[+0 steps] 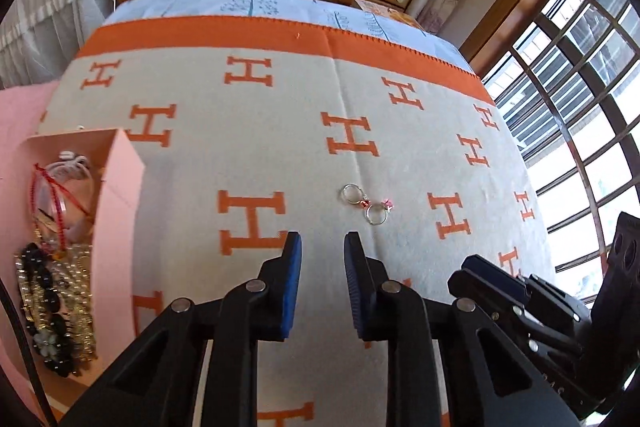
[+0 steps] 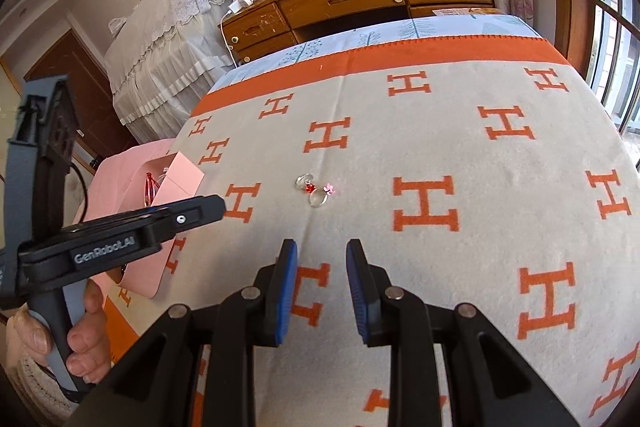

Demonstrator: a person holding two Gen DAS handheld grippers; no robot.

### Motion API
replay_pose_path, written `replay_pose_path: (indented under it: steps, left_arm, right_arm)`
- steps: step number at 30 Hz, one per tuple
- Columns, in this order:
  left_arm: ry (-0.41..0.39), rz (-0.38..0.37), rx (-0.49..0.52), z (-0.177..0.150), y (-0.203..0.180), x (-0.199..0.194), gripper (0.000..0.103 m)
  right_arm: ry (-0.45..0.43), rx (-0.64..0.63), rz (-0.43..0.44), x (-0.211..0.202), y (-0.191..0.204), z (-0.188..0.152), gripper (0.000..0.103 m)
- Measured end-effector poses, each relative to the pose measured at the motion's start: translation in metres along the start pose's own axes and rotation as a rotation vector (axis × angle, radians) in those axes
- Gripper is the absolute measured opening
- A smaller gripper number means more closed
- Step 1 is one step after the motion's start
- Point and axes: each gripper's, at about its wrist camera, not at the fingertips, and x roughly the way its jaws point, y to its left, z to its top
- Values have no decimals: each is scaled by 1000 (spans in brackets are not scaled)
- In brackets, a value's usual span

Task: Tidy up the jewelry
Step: 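Grasp the ring with pink stones with the left tool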

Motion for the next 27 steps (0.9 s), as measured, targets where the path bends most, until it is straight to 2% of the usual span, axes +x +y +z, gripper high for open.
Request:
replay_pose_path:
  steps: [7,11,16,20,23,27]
  left_arm:
    - [102,-114,-159,16,-4,46,20]
    - [106,-115,-195,18,-13,61,20]
    - [91,-54,-214,26,-22,68,20]
    - [91,35,-168,27,-33,65,20]
    - [90,119,-111,28,-44,66,10]
    - [92,140,-81,27,-48,64,8]
  right_arm:
    - [1,25,23,3,-17,0,26]
    - [1,31,33,3,-23,-1,26]
    - [-6,34,50,0,-27,-2,26]
    - [-14,31,54,-3,-28,-2,26]
    - [-11,37,56,-3,-30,-3,26]
    - [-7,39,59,-3,-30,-4,26]
